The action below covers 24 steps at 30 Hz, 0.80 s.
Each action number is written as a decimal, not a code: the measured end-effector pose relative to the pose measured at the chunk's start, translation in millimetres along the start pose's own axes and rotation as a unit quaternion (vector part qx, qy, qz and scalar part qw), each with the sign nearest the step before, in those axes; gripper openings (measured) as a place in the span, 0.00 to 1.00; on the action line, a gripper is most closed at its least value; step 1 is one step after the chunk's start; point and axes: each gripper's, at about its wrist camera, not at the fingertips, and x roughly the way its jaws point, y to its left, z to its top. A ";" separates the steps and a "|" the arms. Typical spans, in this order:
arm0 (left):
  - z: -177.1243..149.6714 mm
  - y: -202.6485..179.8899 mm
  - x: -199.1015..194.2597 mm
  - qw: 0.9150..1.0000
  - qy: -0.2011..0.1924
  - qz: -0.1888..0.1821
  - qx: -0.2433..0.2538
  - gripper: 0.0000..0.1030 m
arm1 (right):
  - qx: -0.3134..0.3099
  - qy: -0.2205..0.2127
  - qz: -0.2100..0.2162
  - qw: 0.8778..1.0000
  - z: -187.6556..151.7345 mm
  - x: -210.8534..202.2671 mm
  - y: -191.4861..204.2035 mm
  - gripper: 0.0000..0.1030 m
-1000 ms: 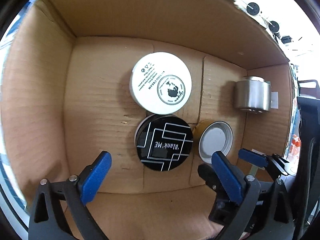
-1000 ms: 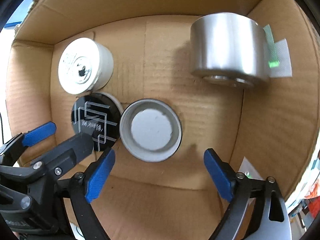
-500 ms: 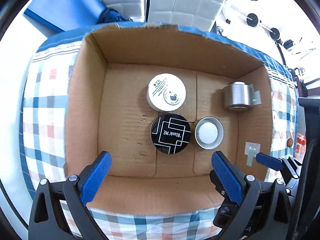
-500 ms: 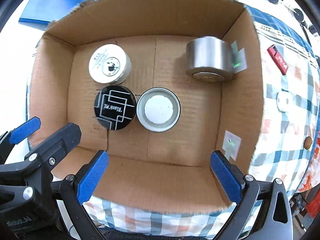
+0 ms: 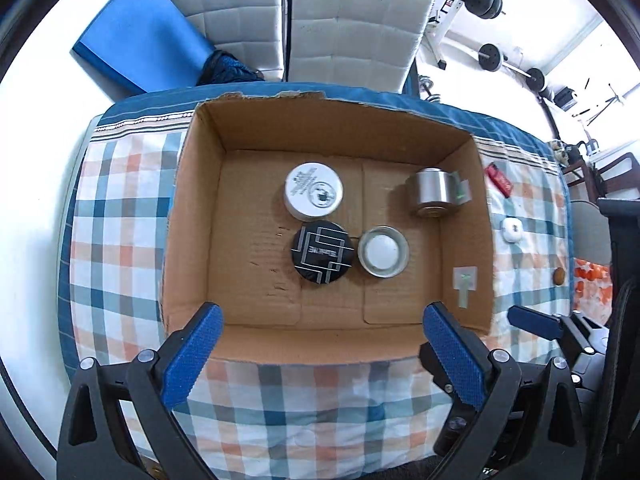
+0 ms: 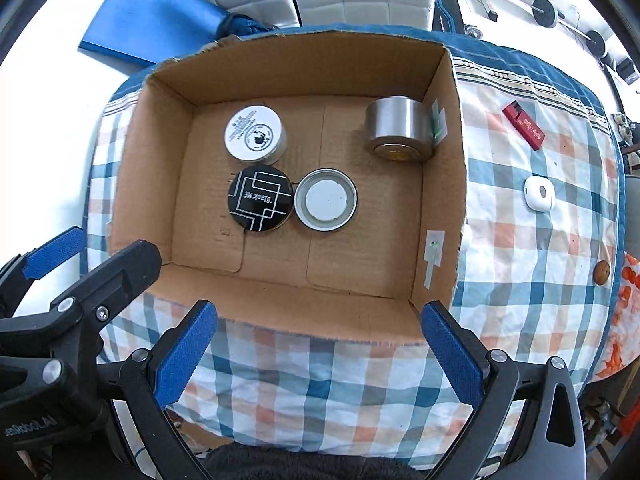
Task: Organize rigid objects
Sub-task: 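Withdraw both open tools from the box toward the cloth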
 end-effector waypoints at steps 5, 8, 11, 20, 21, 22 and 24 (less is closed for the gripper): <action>-1.9 -25.3 -11.3 1.000 -0.005 -0.002 0.011 1.00 | 0.012 -0.009 0.013 1.000 -7.6 -16.8 -19.0 1.00; 0.7 -53.7 -18.7 0.999 -0.014 -0.008 0.028 1.00 | 0.027 -0.012 0.018 0.999 -9.2 -25.6 -42.5 1.00; 6.7 -91.8 -21.6 0.998 -0.020 -0.016 0.056 1.00 | 0.050 -0.015 0.020 0.998 -9.5 -35.9 -77.4 1.00; 33.4 -225.0 11.1 0.991 0.001 -0.036 0.131 1.00 | 0.158 -0.025 -0.025 0.987 -25.2 -55.3 -228.1 1.00; 36.0 -239.2 18.5 0.990 0.007 -0.038 0.137 1.00 | 0.168 -0.023 -0.030 0.985 -26.7 -54.5 -244.6 1.00; 38.7 -254.4 27.3 0.989 0.013 -0.038 0.144 1.00 | 0.178 -0.021 -0.034 0.983 -28.7 -52.8 -262.9 1.00; 42.5 -277.8 43.3 0.987 0.024 -0.038 0.153 1.00 | 0.196 -0.021 -0.042 0.979 -31.7 -49.5 -293.5 1.00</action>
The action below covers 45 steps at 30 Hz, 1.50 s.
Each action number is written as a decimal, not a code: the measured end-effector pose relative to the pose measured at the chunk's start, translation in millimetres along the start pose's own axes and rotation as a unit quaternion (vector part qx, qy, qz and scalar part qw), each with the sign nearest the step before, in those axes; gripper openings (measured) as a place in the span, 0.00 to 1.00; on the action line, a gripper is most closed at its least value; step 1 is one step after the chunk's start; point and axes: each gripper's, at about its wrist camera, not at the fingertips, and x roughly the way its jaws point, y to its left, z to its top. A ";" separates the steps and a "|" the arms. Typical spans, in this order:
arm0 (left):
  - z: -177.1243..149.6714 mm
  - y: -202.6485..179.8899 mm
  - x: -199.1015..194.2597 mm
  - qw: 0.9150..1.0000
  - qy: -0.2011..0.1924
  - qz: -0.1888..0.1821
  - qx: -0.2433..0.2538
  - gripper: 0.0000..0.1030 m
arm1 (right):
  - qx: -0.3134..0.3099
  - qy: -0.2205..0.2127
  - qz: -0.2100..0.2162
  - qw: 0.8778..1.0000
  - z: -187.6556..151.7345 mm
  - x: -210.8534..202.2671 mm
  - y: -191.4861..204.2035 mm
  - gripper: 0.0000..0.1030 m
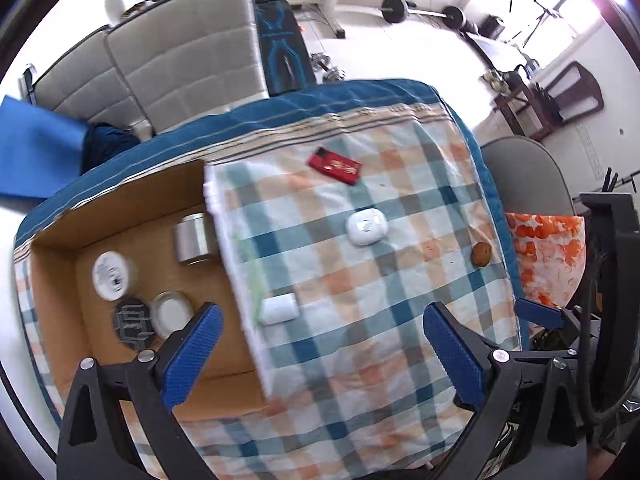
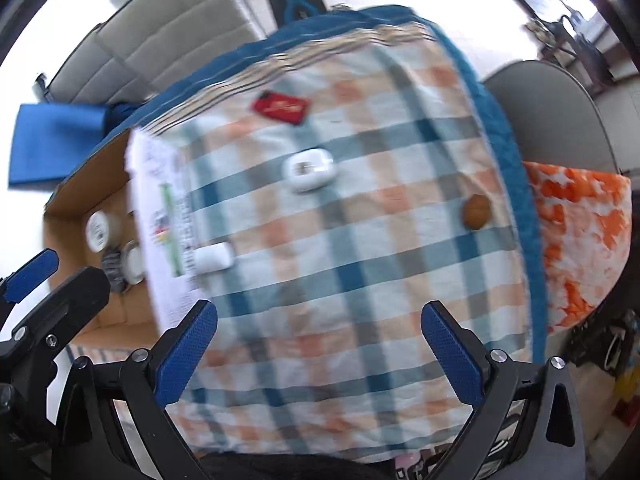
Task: Organize rigid objects
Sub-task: 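Grasp the walnut with the right tool while the left tool grasps the white earbud case, then carry the earbud case and walnut over the box with both tools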
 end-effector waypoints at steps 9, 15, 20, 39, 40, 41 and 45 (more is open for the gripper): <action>42.1 -49.5 87.9 0.999 0.043 0.012 -0.003 1.00 | 0.077 0.021 -0.019 0.997 39.3 52.8 -109.4 1.00; 60.6 -53.1 145.6 0.996 0.090 0.020 -0.009 1.00 | 0.126 0.054 0.006 0.991 56.7 101.8 -154.5 0.93; 67.6 -50.4 182.2 0.992 0.125 0.011 -0.021 0.92 | 0.149 0.064 0.034 0.986 64.0 127.8 -171.1 0.76; 64.0 -34.6 213.8 0.987 0.154 0.018 -0.038 0.54 | 0.096 0.080 0.032 0.992 63.3 149.3 -141.4 0.33; 56.9 -36.3 211.5 0.987 0.156 0.019 -0.029 0.54 | 0.083 0.084 0.035 0.992 60.1 149.3 -134.0 0.33; 49.4 -38.4 209.7 0.987 0.158 0.022 -0.018 0.54 | 0.073 0.087 0.039 0.993 56.9 149.5 -127.2 0.33; 21.6 -39.0 208.7 0.985 0.169 0.028 0.002 0.54 | 0.040 0.102 0.043 0.993 44.6 157.1 -105.7 0.33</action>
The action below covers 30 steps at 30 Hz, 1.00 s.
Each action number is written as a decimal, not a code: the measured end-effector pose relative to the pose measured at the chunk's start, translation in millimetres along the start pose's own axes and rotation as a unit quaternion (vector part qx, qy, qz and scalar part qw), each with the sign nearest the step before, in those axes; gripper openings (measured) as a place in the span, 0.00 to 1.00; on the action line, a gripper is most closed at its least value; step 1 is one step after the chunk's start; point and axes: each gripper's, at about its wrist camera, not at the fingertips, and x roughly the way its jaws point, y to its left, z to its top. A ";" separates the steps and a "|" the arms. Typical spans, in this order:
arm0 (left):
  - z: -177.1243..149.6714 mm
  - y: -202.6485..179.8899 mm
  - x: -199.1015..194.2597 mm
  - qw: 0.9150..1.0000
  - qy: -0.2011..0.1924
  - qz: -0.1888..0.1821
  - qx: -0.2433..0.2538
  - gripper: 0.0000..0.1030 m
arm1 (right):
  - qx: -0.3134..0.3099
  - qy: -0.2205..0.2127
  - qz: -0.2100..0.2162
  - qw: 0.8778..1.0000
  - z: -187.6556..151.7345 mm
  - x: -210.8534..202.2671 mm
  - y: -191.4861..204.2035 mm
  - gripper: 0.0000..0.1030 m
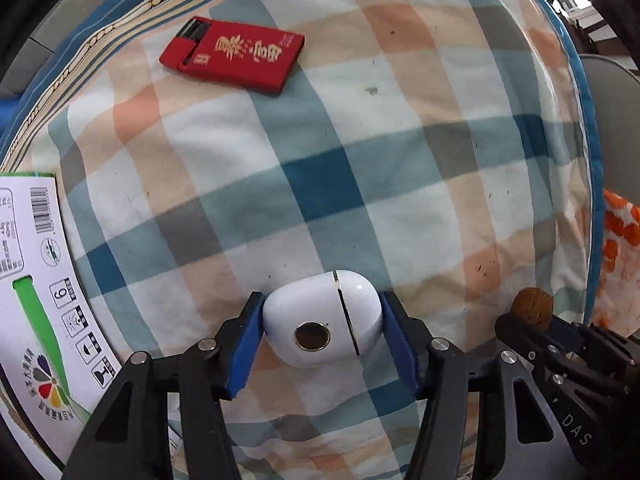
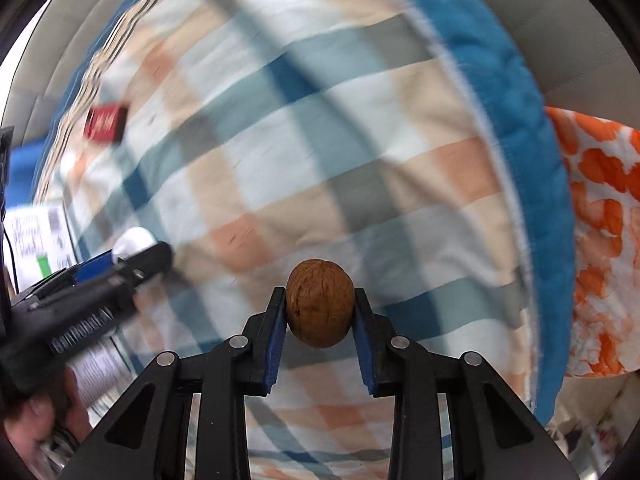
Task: Organize rigid objects
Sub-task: 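Carry the earbud case and walnut over the box with both tools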
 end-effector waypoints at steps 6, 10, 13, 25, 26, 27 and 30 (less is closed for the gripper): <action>-6.5 10.3 5.4 1.000 0.006 -0.008 -0.010 0.57 | -0.003 0.003 -0.008 1.000 -1.2 17.3 11.4 0.33; 6.7 7.6 9.9 1.000 0.016 -0.016 -0.011 0.69 | 0.004 0.002 -0.006 1.000 2.5 18.3 6.9 0.33; 18.2 -0.8 6.9 1.000 0.013 -0.010 -0.015 0.68 | 0.010 0.005 -0.003 1.000 14.3 17.2 4.0 0.33; -5.8 5.3 -2.7 0.999 -0.011 -0.015 -0.031 0.53 | -0.001 0.002 -0.001 1.000 18.9 -2.9 -5.1 0.32; -8.6 6.3 -4.7 0.999 -0.013 -0.013 -0.030 0.53 | -0.003 0.001 -0.001 1.000 17.0 -3.5 -3.0 0.32; -12.5 7.8 -7.0 0.999 -0.016 -0.013 -0.030 0.53 | -0.005 0.000 0.000 1.000 13.3 -4.2 0.6 0.32; -20.1 8.4 -20.2 0.999 -0.025 -0.018 -0.029 0.53 | -0.014 -0.007 0.002 1.000 5.3 -11.9 8.5 0.32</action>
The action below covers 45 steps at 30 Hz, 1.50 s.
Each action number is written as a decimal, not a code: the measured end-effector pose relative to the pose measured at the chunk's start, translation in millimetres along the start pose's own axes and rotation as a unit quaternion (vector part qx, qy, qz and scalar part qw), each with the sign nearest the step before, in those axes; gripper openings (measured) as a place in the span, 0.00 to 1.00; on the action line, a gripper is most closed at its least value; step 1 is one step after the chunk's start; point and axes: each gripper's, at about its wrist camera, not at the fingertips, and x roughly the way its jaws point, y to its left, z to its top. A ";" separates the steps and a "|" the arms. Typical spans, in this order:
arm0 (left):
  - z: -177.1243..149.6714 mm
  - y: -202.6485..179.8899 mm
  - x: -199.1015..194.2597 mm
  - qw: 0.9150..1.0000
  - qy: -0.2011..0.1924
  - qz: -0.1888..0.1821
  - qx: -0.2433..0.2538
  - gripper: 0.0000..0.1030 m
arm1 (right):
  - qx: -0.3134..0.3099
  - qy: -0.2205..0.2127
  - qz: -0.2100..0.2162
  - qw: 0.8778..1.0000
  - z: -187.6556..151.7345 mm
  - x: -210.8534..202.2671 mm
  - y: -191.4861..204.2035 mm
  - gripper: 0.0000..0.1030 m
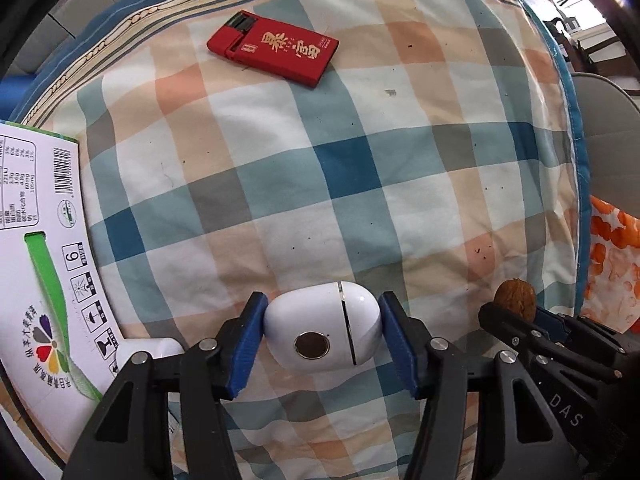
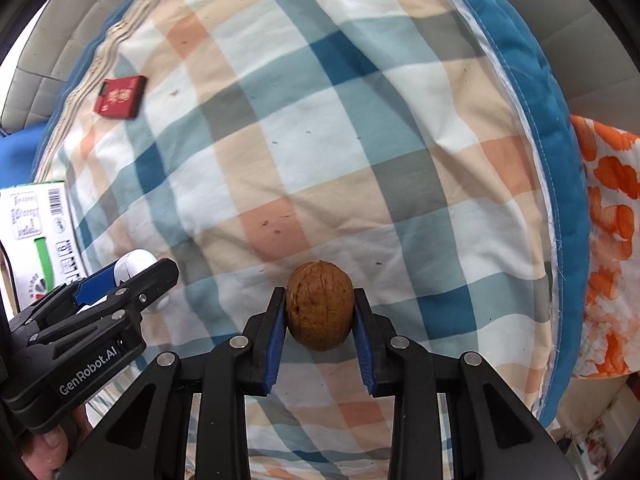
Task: Organize rigid objects
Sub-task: 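Carry the earbud case and walnut over the box with both tools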
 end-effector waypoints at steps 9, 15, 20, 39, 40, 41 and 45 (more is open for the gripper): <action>-15.0 19.8 -71.3 0.998 -0.054 -0.034 -0.009 0.53 | -0.043 -0.031 0.015 0.998 -12.4 -45.5 41.9 0.32; -22.4 64.9 -135.1 0.992 -0.111 -0.057 -0.032 0.53 | -0.100 -0.056 0.037 0.993 -26.3 -80.4 110.4 0.32; -40.5 130.8 -183.5 0.986 -0.152 -0.044 -0.060 0.53 | -0.148 -0.070 0.057 0.985 -40.3 -94.8 187.2 0.32; -44.9 398.2 -116.0 0.977 -0.092 0.009 -0.193 0.53 | -0.187 -0.034 0.023 0.982 -27.1 20.8 427.0 0.32; -42.4 403.3 -110.0 0.977 -0.089 0.009 -0.194 0.53 | -0.186 -0.034 0.019 0.982 -24.9 26.1 427.9 0.32; -39.5 407.4 -104.0 0.977 -0.085 0.013 -0.193 0.53 | -0.185 -0.035 0.013 0.982 -22.7 31.4 432.0 0.32; -29.7 415.2 -86.5 0.980 -0.072 0.014 -0.183 0.53 | -0.181 -0.036 0.002 0.983 -15.3 46.4 443.3 0.32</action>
